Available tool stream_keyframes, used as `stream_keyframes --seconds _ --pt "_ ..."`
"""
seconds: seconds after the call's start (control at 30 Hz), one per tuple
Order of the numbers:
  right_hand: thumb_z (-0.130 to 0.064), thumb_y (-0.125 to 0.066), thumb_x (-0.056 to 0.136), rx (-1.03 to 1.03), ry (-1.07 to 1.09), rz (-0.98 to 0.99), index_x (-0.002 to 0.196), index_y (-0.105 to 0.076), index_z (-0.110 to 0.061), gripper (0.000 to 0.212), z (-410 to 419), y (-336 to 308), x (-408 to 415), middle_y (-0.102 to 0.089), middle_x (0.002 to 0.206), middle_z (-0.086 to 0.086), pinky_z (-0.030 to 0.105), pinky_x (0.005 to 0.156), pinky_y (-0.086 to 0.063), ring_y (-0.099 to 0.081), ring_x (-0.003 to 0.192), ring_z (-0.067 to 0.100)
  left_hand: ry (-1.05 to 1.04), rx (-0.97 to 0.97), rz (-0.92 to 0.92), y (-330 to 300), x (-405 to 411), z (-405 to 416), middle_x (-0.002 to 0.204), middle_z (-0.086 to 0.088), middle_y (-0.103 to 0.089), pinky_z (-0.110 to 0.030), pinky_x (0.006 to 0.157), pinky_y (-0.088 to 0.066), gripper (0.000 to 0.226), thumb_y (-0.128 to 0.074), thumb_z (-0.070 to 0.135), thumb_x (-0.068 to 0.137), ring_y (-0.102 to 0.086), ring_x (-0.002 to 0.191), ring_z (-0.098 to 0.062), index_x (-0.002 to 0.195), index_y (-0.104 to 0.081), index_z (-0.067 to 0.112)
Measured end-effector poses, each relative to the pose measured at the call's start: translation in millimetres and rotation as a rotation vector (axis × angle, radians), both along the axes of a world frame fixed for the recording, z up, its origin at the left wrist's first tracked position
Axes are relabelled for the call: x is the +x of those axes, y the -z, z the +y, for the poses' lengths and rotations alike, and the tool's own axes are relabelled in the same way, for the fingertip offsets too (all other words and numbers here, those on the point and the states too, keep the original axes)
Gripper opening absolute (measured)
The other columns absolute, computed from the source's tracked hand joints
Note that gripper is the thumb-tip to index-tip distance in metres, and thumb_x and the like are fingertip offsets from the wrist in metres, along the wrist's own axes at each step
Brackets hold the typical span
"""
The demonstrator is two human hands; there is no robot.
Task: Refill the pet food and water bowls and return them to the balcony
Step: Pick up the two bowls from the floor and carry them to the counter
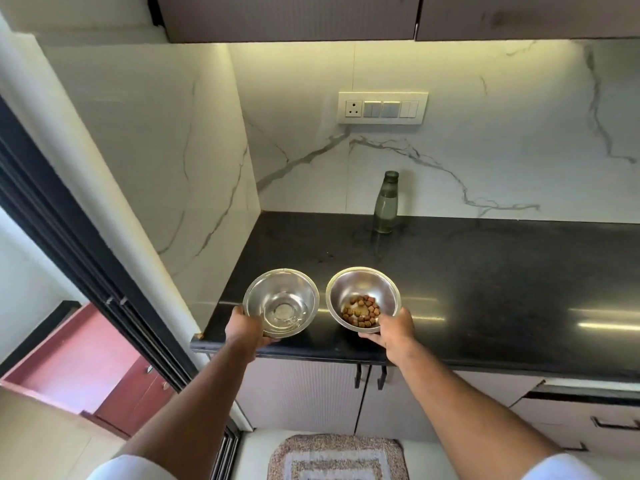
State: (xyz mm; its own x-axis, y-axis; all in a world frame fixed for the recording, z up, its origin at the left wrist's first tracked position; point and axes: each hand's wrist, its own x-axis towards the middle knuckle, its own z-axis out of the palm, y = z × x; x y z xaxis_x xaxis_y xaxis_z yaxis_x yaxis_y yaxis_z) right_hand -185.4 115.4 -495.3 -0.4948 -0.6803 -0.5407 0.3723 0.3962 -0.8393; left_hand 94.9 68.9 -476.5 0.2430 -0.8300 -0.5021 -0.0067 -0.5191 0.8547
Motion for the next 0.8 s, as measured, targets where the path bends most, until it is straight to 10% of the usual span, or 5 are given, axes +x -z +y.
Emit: stream_keyframes --seconds 0.8 --pt "0.006 -0.056 0.099 0.054 0.091 0.010 0.135 -0.052 -0.016 0.042 -118.7 31.4 -21.7 -0.058 0.130 0.015 0.043 0.059 -0.064 -0.066 0.110 0.037 0.103 0.047 -0.114 44.2 -28.4 -162.8 0.109 -0.008 -0.059 -0.038 0.052 -0.062 0.047 -0.061 0.002 0.096 -0.070 0.088 -0.031 0.138 -0.050 0.022"
